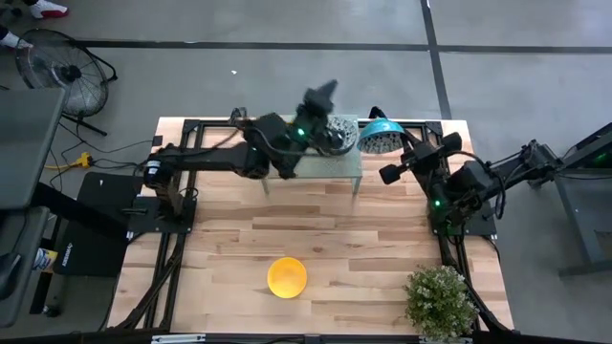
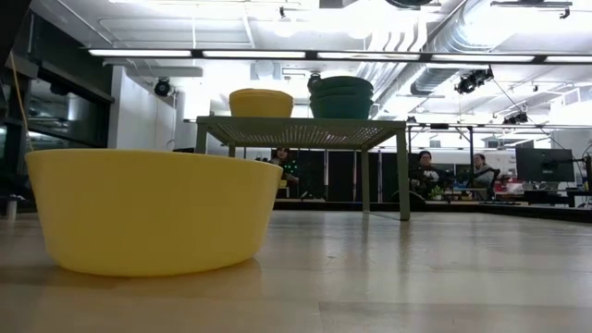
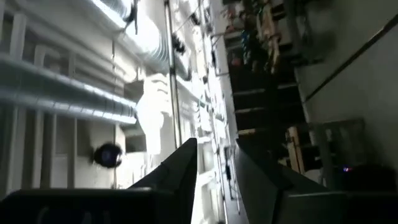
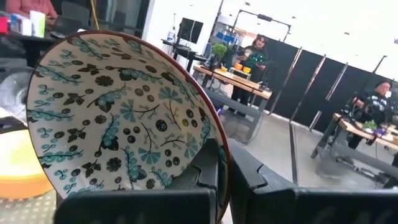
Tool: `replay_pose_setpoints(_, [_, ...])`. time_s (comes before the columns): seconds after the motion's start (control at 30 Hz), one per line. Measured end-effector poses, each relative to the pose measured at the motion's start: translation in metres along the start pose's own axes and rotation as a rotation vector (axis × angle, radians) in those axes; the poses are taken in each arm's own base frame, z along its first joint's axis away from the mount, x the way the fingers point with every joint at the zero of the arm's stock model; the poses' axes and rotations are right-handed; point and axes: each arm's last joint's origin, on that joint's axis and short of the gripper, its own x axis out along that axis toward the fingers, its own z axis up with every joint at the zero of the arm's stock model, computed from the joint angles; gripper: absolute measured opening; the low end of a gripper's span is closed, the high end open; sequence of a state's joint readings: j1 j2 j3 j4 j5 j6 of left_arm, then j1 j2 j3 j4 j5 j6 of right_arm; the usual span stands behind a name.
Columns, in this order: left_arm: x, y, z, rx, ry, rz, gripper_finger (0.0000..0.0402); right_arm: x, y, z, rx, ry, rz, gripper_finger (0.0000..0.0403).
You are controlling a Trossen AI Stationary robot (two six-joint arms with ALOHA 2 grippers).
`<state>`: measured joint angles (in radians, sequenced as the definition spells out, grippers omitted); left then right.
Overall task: Pick & Place Mini bowls
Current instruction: Stack the blue patterned bowl on the stacked blue patterned bowls on the shelf
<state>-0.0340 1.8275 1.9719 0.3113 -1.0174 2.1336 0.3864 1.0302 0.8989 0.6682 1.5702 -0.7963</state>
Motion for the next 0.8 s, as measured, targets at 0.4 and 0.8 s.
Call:
replay_pose_setpoints(0.4, [-0.013,0.041,-0.072,-0.393,-0.025,0.013,0.0101,0.004,-0.010,0.006,0.177,-0.036,0.019,0.0000])
replay_pose_setpoints(0.8, [-0.027,0.041,-0.081,-0.497,-0.386,-0.086,0.0101,0.039,0.014,-0.023,0.482,-0.042,0.301,0.0000])
